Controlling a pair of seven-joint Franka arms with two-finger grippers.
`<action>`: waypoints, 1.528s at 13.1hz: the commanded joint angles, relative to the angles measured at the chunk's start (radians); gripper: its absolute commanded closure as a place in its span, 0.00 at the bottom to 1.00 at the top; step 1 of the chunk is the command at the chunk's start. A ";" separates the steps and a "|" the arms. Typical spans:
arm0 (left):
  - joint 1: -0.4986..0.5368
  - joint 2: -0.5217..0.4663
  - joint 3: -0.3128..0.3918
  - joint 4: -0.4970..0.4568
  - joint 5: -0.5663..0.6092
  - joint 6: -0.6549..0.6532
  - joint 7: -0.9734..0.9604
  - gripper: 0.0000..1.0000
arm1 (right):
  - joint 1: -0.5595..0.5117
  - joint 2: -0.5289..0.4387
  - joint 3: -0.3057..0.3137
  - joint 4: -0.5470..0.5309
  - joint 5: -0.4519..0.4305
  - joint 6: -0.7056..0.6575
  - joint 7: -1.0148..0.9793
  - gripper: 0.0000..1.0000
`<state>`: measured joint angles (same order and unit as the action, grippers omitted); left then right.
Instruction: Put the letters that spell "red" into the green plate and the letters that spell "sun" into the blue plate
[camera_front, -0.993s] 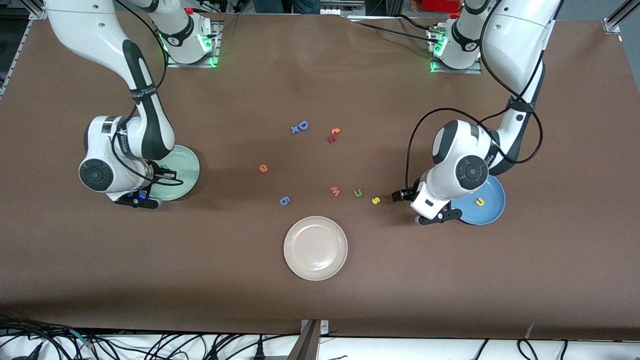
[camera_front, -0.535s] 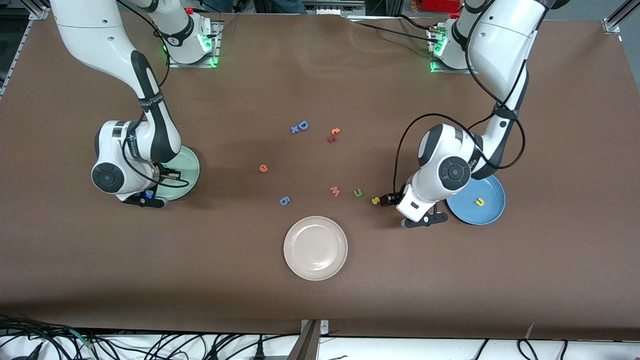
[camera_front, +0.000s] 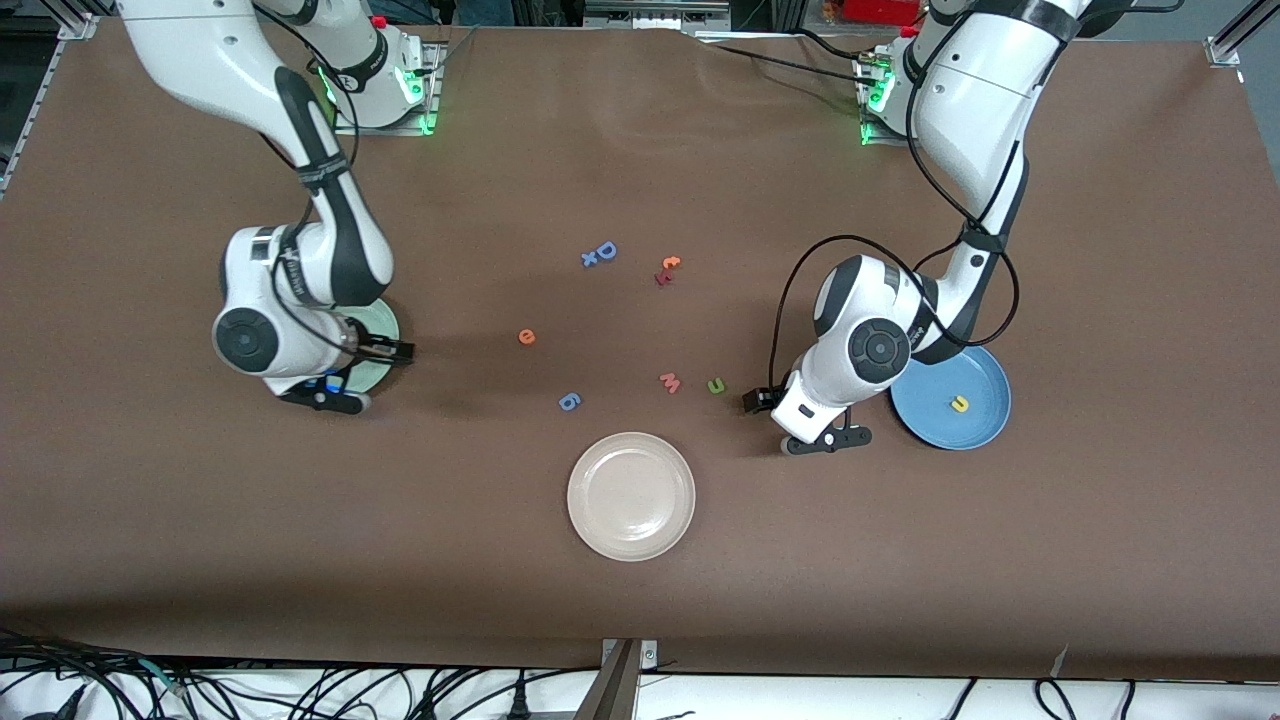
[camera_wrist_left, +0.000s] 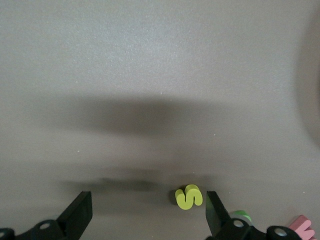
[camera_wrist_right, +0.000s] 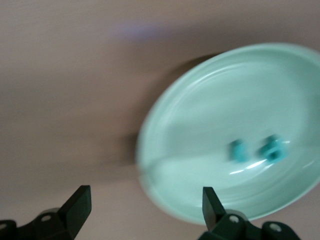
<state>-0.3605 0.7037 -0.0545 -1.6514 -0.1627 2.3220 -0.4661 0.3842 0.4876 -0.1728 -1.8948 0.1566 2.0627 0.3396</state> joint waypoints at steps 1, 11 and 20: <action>-0.049 0.022 0.012 0.038 -0.012 -0.004 -0.012 0.00 | -0.002 -0.017 0.093 -0.012 0.034 0.049 0.152 0.02; -0.064 0.056 0.013 0.041 -0.014 0.016 -0.054 0.00 | 0.137 0.077 0.154 -0.020 0.034 0.272 0.470 0.02; -0.064 0.063 0.013 0.042 -0.020 0.016 -0.118 0.44 | 0.163 0.095 0.158 -0.020 0.034 0.297 0.515 0.22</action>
<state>-0.4090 0.7454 -0.0545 -1.6397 -0.1627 2.3387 -0.5572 0.5423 0.5859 -0.0135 -1.9076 0.1739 2.3466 0.8474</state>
